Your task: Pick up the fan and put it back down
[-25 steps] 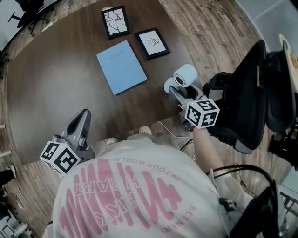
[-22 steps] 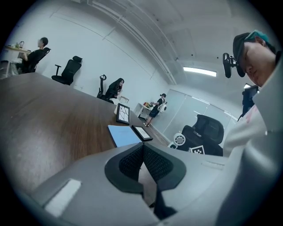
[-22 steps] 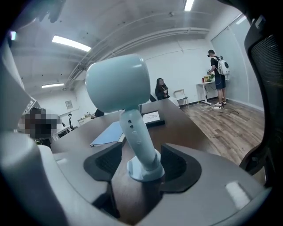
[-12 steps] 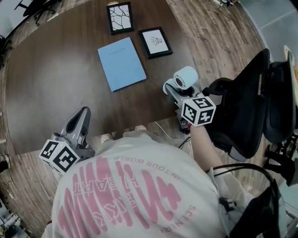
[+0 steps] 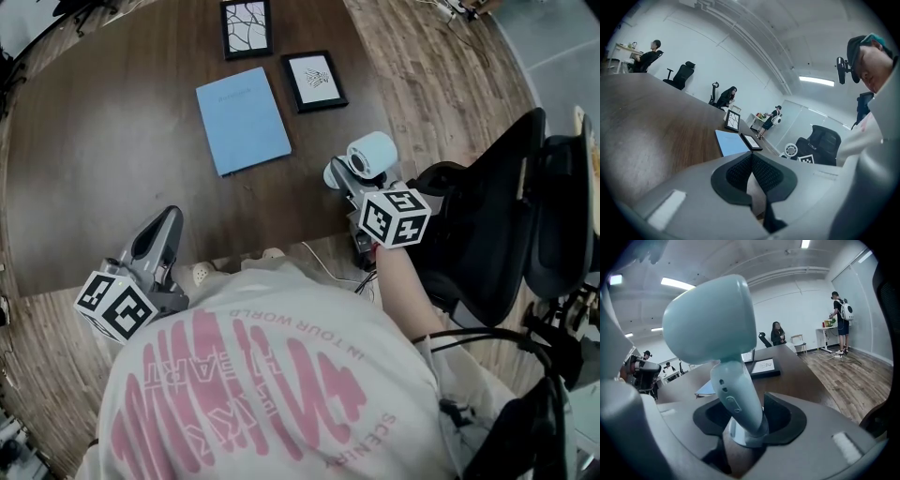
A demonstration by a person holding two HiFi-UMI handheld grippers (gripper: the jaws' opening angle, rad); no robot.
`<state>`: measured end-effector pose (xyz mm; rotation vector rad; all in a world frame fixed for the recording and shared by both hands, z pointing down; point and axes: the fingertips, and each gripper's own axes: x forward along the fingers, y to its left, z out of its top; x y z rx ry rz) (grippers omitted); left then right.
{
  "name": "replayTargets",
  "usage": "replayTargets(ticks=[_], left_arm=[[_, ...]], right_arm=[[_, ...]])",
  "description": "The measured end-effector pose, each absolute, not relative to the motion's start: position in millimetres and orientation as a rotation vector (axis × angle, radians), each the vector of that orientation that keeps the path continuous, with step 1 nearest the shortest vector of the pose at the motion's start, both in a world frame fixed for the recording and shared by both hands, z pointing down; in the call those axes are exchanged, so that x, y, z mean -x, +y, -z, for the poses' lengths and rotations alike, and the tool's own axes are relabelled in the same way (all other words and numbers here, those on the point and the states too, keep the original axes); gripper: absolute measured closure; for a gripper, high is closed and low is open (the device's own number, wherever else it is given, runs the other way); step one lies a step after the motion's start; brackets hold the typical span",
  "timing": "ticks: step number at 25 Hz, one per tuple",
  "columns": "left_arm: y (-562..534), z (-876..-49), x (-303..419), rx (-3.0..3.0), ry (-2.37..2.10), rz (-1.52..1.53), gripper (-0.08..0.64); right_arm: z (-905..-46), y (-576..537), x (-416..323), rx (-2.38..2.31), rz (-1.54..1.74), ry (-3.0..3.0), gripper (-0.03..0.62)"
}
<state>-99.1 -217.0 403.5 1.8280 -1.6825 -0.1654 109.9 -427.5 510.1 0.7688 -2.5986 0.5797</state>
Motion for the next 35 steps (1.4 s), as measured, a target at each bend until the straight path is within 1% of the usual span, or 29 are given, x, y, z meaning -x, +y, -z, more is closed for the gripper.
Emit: replayTargets(ticks=[10,15,27,35], left_arm=[[-225.7,-398.9,91.4,-1.869,-1.661,0.151,0.540],[-224.9,-399.7,90.6,-1.872,-1.660,0.155,0.541],[-221.4,-399.3,91.8,-1.876,-1.662,0.165,0.541],[-221.8,-396.5,89.2,-1.897,-1.648,0.169,0.541]], right_arm=[[-507.5,-426.8,-109.5,-0.798,-0.410,-2.552,0.430],[-502.7,-431.2,-116.2,-0.846,-0.478,-2.567,0.443],[-493.0,-434.7,-134.4,-0.892,-0.577,-2.569,0.445],[-457.7,-428.4,-127.4,-0.865,-0.597,-2.659,0.445]])
